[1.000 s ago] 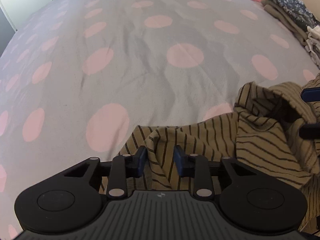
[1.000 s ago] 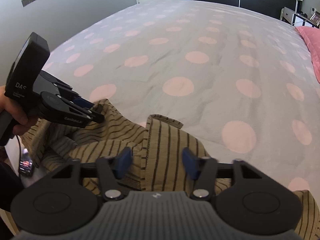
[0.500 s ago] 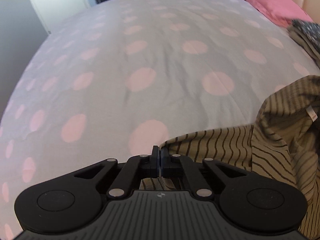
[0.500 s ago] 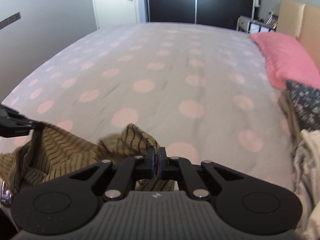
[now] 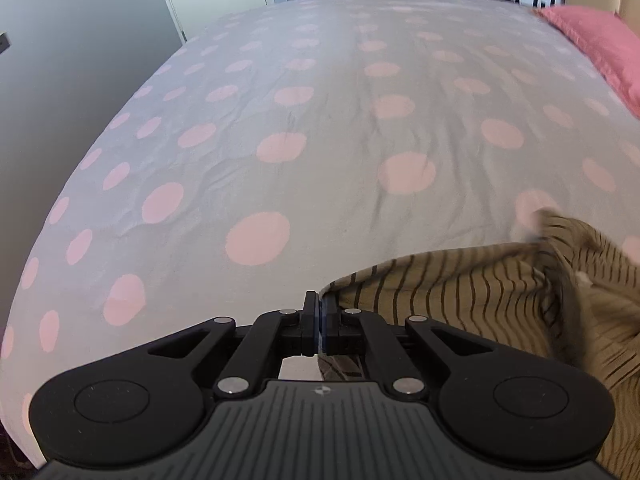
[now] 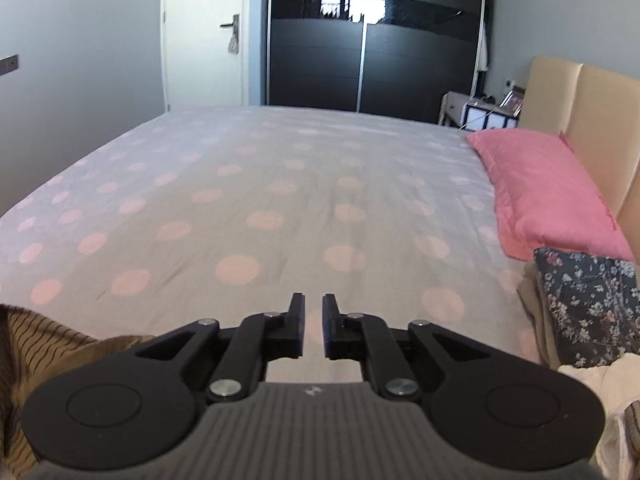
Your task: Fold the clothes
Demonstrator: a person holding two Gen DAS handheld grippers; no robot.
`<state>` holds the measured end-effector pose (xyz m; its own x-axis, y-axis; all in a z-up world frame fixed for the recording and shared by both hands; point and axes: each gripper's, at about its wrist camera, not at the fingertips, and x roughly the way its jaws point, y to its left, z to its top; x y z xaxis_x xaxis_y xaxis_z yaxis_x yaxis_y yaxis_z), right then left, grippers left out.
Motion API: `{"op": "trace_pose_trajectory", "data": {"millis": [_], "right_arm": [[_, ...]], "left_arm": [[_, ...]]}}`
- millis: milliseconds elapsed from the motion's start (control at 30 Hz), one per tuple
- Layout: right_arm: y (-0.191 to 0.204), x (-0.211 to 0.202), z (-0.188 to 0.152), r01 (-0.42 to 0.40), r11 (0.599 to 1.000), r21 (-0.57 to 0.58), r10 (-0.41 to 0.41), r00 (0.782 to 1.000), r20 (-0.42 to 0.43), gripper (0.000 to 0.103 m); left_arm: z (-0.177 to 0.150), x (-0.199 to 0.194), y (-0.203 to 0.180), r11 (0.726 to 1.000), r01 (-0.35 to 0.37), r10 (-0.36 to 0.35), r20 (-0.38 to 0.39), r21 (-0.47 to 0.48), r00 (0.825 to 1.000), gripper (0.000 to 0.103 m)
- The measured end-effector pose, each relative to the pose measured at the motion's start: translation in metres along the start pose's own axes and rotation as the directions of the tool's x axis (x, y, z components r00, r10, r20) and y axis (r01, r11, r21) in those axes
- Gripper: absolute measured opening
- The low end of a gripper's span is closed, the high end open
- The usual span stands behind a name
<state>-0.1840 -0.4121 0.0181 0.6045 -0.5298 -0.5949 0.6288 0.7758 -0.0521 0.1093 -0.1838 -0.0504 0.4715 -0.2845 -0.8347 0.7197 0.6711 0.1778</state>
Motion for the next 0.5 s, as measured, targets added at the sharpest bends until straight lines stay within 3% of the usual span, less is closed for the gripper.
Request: {"op": "trace_pose_trajectory", "data": {"millis": [33, 100, 300, 500], "right_arm": [[-0.001, 0.004, -0.006, 0.006, 1.000, -0.019, -0.006, 1.000, -0.024, 0.017], [-0.005, 0.011, -0.020, 0.023, 0.998, -0.055, -0.027, 0.997, -0.075, 0.039], [-0.033, 0.033, -0.067, 0.069, 0.995, -0.068, -0.082, 0.973, -0.214, 0.041], [-0.052, 0.040, -0.097, 0.104, 0.994, -0.021, -0.106, 0.966, -0.238, 0.041]], "left_arm": [[-0.001, 0.005, -0.002, 1.000, -0.004, 0.004, -0.017, 0.012, 1.000, 0.000], [-0.003, 0.016, -0.005, 0.999, -0.009, 0.010, -0.049, 0.033, 0.999, 0.000], [-0.005, 0.022, -0.005, 0.999, 0.016, -0.013, -0.069, 0.041, 0.998, 0.000], [-0.007, 0.024, -0.012, 0.996, 0.037, -0.031, -0.069, 0.079, 0.997, 0.000]]}}
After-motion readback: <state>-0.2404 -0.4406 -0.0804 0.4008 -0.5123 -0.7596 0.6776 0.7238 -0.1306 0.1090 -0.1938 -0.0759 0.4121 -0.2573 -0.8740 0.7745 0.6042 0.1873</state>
